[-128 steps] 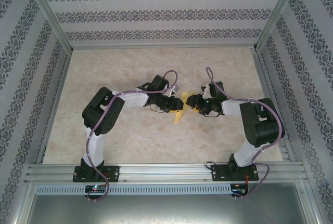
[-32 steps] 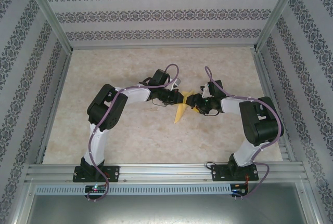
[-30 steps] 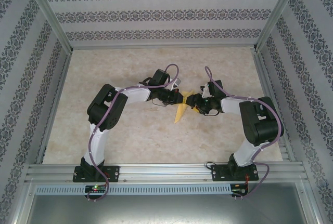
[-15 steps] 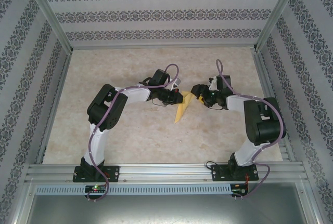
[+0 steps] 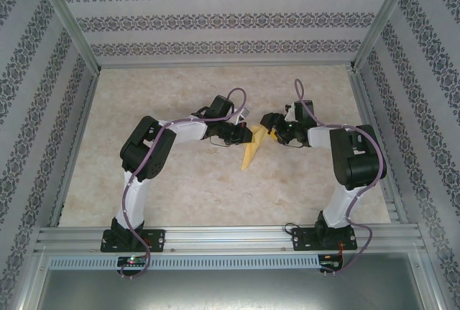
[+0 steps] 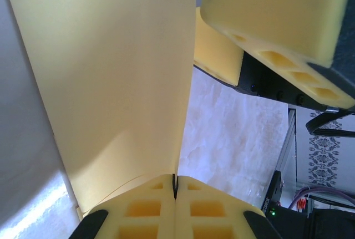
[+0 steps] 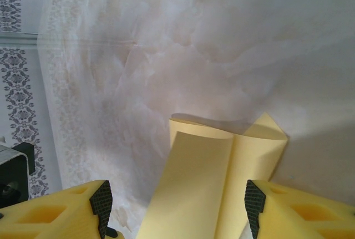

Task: Fold a paper plane with a square sheet of paper (fold left side to right side)
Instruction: Fold the wing for the fifth time at the center of the table.

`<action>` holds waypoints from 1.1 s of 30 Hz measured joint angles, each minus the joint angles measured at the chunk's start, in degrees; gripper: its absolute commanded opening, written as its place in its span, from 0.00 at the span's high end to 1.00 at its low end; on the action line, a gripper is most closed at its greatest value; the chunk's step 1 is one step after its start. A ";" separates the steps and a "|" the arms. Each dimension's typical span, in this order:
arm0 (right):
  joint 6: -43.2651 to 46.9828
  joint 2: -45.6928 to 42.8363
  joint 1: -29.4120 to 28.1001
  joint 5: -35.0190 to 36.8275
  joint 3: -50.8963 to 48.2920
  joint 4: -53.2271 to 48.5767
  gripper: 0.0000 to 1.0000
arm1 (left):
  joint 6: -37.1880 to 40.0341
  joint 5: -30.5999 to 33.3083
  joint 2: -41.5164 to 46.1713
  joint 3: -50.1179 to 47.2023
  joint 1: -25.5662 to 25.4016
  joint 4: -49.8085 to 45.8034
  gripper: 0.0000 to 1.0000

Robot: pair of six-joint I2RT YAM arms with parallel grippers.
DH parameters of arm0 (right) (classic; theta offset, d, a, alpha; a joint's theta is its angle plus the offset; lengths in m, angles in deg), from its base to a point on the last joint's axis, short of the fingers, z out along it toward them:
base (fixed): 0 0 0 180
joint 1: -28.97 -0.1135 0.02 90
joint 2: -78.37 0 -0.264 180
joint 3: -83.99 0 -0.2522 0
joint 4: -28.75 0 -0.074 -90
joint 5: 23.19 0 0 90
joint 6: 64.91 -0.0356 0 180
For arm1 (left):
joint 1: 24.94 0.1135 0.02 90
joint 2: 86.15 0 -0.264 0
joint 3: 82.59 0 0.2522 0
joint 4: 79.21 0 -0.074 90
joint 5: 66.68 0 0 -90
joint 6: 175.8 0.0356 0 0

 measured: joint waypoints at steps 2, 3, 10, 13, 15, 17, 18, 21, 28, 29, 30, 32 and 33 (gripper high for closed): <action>0.02 0.09 -0.11 -0.04 0.35 0.00 0.33 | 0.00 0.00 0.02 0.00 0.00 0.00 1.00; 0.02 0.22 -0.11 -0.04 0.55 0.09 0.33 | 0.00 0.00 0.02 0.00 0.00 0.02 1.00; 0.70 2.54 -0.68 0.22 2.75 -1.95 0.33 | 0.02 0.02 0.02 0.00 0.00 0.00 1.00; 1.99 2.91 -1.11 1.05 4.74 -5.09 0.33 | 0.24 0.04 0.02 0.00 0.00 0.00 1.00; 3.21 3.28 -1.46 1.84 5.99 -7.61 0.33 | 0.55 0.20 0.00 0.00 0.00 -0.02 1.00; 4.50 3.50 -1.64 2.60 7.19 -10.01 0.33 | 0.81 0.24 0.00 0.00 0.00 -0.04 1.00; 5.18 3.61 -1.86 2.91 7.63 -10.99 0.33 | 0.92 0.24 0.02 0.00 0.00 -0.13 1.00; 6.80 3.69 -1.99 3.65 8.57 -13.09 0.33 | 1.29 0.22 0.00 0.00 0.15 -0.68 1.00; 9.29 4.37 -2.64 4.85 10.56 -16.72 0.32 | 3.13 0.42 -0.11 0.55 1.03 -2.93 1.00; 9.53 4.42 -2.73 4.96 10.73 -17.07 0.32 | 3.34 0.42 -0.11 0.63 1.09 -3.06 1.00; 9.77 4.44 -2.73 5.05 10.91 -17.35 0.32 | 3.54 0.42 -0.11 0.66 1.14 -3.10 1.00; 9.97 4.61 -2.75 5.11 11.21 -17.86 0.32 | 3.91 0.42 -0.13 0.79 1.14 -3.45 1.00; 9.99 4.70 -2.80 5.16 11.47 -18.18 0.33 | 4.11 0.39 -0.17 0.92 1.14 -3.72 1.00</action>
